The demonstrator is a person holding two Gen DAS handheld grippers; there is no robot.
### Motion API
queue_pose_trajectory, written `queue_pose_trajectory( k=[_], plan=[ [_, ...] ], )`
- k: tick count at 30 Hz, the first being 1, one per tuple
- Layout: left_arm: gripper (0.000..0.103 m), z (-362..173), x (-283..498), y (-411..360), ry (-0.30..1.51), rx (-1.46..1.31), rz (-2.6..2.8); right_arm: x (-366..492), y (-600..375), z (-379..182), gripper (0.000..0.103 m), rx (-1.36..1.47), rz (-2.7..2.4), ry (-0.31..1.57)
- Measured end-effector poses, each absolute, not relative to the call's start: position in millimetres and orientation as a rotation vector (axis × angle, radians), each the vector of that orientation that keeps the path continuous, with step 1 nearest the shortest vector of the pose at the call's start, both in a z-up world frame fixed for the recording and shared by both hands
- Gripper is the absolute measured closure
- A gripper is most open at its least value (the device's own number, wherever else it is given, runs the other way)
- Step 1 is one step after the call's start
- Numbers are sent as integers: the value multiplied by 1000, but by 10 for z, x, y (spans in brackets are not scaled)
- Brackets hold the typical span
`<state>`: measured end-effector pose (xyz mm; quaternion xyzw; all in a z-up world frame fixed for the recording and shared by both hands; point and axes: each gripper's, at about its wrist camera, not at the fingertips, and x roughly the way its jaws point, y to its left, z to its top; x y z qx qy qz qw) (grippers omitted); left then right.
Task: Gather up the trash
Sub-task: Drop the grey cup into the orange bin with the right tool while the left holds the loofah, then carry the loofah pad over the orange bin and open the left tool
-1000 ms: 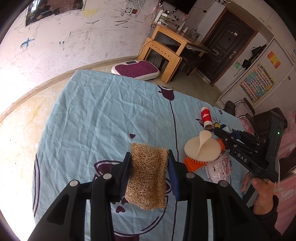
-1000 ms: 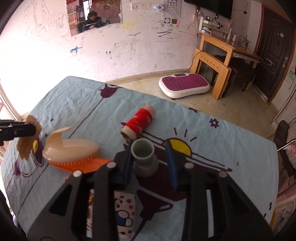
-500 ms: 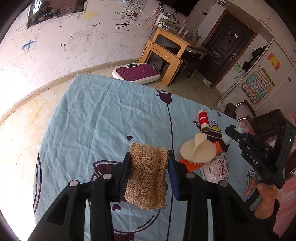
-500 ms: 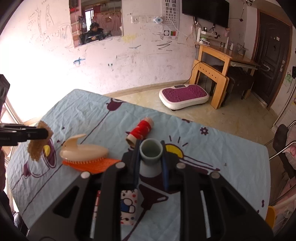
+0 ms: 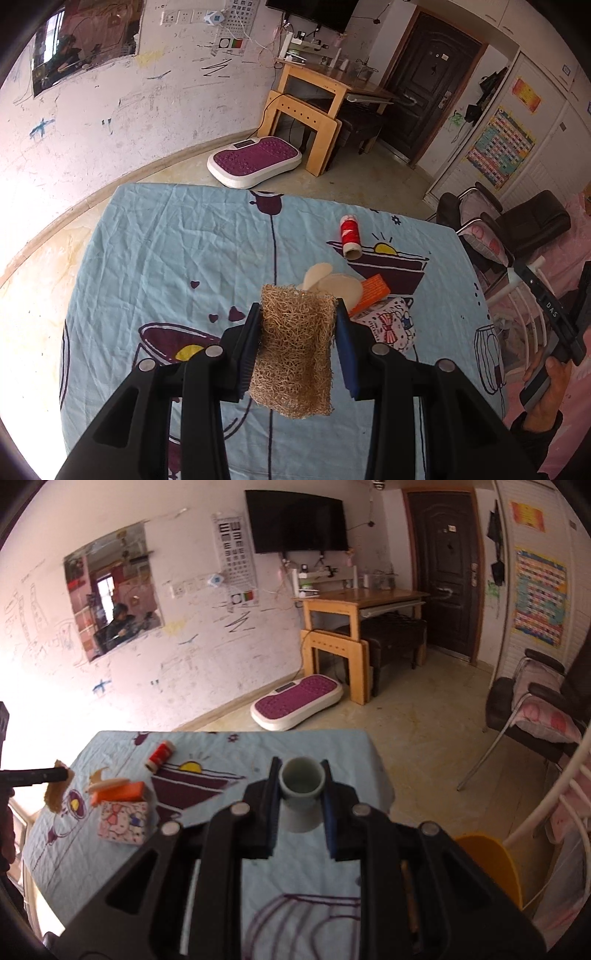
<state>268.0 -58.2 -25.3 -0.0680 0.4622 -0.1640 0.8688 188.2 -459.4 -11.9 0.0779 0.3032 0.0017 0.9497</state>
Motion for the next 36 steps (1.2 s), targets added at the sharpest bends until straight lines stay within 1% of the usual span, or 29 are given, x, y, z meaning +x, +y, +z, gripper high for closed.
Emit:
queue_pose_trajectory(
  k=[9,18,20,21,22,23,26,29,32,34,35,36],
  plan=[
    [69,-103,2597,-1198,956,-73,-410,1601,-5564,-919,84,266,-223,739],
    [69,82,2453,-1766,940,-4,-453,1545,-5990,-1376,83,353,-268,792],
    [69,132,2402,-1988,935,13,-485,1542,-6061,-1439,66,370,-281,805],
    [69,160,2390,-2093,932,19,-501,1531,-6102,-1459,44,388,-281,805],
    [69,186,2368,-2245,927,31,-525,1508,-6125,-1466,25,410,-276,798],
    [69,207,2344,-2400,920,42,-550,1480,-6164,-1472,22,432,-268,785],
    [69,226,2280,-2968,921,72,-639,1348,-6307,-1424,21,470,-306,745],
    [69,111,2233,-3587,948,102,-724,1115,-6517,-1316,21,542,-355,664],
    [69,-136,2160,-4187,979,107,-781,874,-6766,-1222,21,612,-400,589],
    [68,-334,2145,-4491,1000,74,-797,716,-6903,-1197,19,654,-427,553],
    [67,-441,2141,-4616,1012,58,-802,643,-6968,-1184,18,674,-435,535],
    [64,-547,2139,-4737,1024,54,-803,594,-7034,-1170,18,692,-440,522]
  ],
)
